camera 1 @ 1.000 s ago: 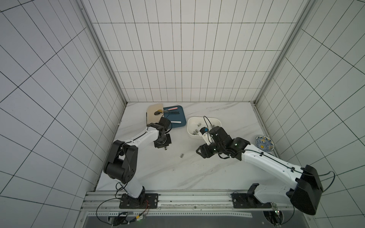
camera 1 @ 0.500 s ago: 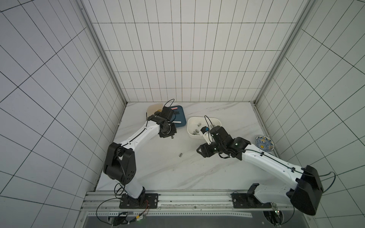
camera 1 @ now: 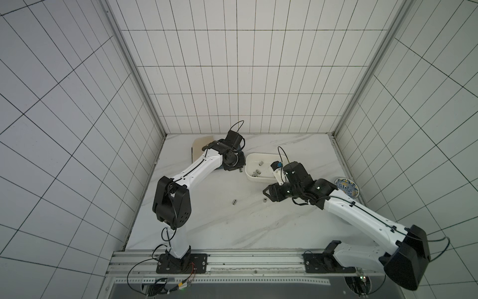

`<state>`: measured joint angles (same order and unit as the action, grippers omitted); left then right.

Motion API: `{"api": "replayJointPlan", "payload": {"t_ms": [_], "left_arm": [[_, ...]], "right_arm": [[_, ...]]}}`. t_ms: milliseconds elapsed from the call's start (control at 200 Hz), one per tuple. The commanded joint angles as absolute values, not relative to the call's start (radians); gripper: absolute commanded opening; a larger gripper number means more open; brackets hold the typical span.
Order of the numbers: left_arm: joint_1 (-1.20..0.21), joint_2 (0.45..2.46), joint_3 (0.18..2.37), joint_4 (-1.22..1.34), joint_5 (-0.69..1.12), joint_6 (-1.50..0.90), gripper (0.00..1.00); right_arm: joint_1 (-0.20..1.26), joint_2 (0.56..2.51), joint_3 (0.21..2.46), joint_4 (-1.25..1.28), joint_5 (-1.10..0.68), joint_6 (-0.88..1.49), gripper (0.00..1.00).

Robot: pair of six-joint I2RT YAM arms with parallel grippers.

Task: Put the socket on the desktop into the storage box
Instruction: Place the socket head in the storage box.

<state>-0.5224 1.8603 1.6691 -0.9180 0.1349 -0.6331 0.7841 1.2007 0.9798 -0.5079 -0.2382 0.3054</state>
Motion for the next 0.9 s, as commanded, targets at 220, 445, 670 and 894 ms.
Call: {"api": "replayJointPlan", "payload": {"t_ms": [220, 445, 670, 894], "left_arm": [[-0.564, 2.007, 1.847, -0.888, 0.189, -0.659, 0.0], [-0.578, 2.147, 1.969, -0.875, 0.237, -0.666, 0.0], [-0.583, 2.282, 2.096, -0.893, 0.232, -0.655, 0.0], [-0.583, 2.407, 2.215, -0.953, 0.204, -0.627, 0.0]], "right_arm": [[0.703, 1.137, 0.975, -0.55, -0.194, 0.334, 0.6], [0.675, 1.118, 0.955, -0.553, -0.197, 0.348, 0.6], [0.667, 1.112, 0.936, -0.554, -0.211, 0.351, 0.6], [0.656, 1.113, 0.921, -0.554, -0.217, 0.347, 0.59]]}}
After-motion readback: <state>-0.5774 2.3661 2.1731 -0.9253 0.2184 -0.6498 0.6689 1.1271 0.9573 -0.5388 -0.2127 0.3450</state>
